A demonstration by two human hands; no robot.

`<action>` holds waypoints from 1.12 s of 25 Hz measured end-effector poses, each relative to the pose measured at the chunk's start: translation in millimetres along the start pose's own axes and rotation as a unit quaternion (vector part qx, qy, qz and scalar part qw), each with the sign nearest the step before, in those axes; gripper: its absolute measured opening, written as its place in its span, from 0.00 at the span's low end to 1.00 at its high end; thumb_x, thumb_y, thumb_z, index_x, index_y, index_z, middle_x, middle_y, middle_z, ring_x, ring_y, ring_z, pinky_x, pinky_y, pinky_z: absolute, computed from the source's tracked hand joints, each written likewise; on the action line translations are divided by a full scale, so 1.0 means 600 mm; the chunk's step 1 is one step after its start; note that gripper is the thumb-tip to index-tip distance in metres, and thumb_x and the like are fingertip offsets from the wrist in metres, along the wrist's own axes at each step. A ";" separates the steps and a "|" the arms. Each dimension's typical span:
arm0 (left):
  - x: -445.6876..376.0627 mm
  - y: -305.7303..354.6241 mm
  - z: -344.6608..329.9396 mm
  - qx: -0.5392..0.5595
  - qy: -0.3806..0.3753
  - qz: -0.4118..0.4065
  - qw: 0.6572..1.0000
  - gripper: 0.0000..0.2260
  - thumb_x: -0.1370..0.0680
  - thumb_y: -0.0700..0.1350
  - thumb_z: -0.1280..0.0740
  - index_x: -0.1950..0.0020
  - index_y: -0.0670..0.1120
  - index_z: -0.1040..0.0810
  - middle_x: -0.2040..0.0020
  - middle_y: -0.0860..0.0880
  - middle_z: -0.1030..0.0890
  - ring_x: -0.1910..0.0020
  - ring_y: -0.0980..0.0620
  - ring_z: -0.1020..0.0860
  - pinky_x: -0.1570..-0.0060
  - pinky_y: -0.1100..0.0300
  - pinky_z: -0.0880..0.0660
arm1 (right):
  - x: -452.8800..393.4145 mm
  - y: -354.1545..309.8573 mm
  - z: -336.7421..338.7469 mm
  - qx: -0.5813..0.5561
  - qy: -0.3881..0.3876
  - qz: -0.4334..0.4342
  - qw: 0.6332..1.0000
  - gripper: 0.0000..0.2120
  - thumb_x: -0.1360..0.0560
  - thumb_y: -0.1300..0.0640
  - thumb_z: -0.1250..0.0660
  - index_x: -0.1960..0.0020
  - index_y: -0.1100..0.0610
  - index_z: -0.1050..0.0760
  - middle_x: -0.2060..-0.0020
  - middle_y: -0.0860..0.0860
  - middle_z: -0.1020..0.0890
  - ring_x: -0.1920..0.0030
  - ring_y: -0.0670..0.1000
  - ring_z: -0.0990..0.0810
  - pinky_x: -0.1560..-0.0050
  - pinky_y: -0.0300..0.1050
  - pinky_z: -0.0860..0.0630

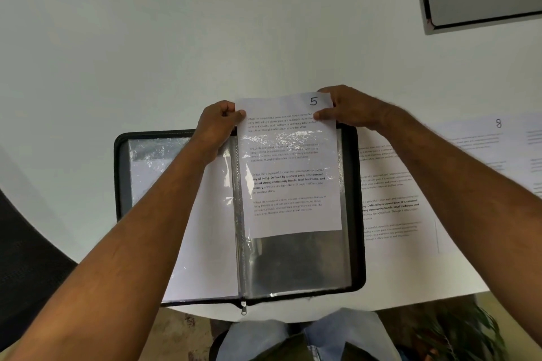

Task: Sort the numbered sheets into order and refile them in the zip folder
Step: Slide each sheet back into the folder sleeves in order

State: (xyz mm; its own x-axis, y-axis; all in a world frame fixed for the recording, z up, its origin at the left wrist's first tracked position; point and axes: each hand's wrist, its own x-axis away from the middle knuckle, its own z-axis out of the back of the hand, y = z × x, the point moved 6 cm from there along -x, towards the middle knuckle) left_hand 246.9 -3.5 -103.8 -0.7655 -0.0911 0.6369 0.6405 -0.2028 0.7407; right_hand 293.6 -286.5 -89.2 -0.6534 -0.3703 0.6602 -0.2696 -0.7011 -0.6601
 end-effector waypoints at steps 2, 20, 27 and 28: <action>-0.007 -0.005 0.003 -0.013 0.006 -0.001 1.000 0.07 0.18 0.41 0.31 0.51 0.37 0.23 0.56 0.42 0.21 0.60 0.51 0.21 0.59 0.63 0.20 | 0.000 -0.003 -0.005 0.026 -0.027 -0.002 0.999 0.12 0.22 0.57 0.27 0.40 0.56 0.21 0.45 0.53 0.16 0.45 0.55 0.16 0.40 0.55 0.19; -0.003 -0.017 0.005 -0.126 -0.033 -0.070 0.989 0.05 0.21 0.43 0.28 0.49 0.52 0.16 0.60 0.52 0.22 0.60 0.56 0.25 0.53 0.57 0.27 | 0.008 -0.053 -0.019 0.092 -0.037 0.056 0.994 0.10 0.21 0.60 0.29 0.42 0.49 0.16 0.61 0.47 0.14 0.64 0.35 0.21 0.58 0.34 0.31; -0.003 -0.021 -0.008 -0.211 -0.078 -0.095 0.970 0.05 0.29 0.56 0.28 0.56 0.60 0.15 0.62 0.58 0.17 0.58 0.60 0.21 0.35 0.35 0.29 | 0.012 -0.051 -0.047 0.146 -0.102 0.053 0.983 0.10 0.20 0.58 0.30 0.43 0.46 0.16 0.57 0.41 0.16 0.52 0.42 0.20 0.43 0.44 0.27; -0.005 -0.023 -0.010 -0.219 -0.079 -0.099 0.967 0.05 0.30 0.56 0.28 0.57 0.59 0.15 0.64 0.58 0.17 0.60 0.59 0.22 0.35 0.34 0.29 | 0.014 -0.052 -0.051 0.158 -0.106 0.051 0.980 0.10 0.20 0.57 0.31 0.43 0.46 0.15 0.57 0.41 0.17 0.50 0.44 0.20 0.43 0.45 0.26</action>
State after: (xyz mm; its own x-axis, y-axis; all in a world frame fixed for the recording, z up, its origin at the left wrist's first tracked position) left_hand 240.4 -6.2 -117.2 -0.8291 0.1351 0.5426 0.3681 -0.5987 0.7114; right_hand 274.8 -249.2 -73.9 -0.4949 -0.5432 0.6783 0.0439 -0.7952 -0.6048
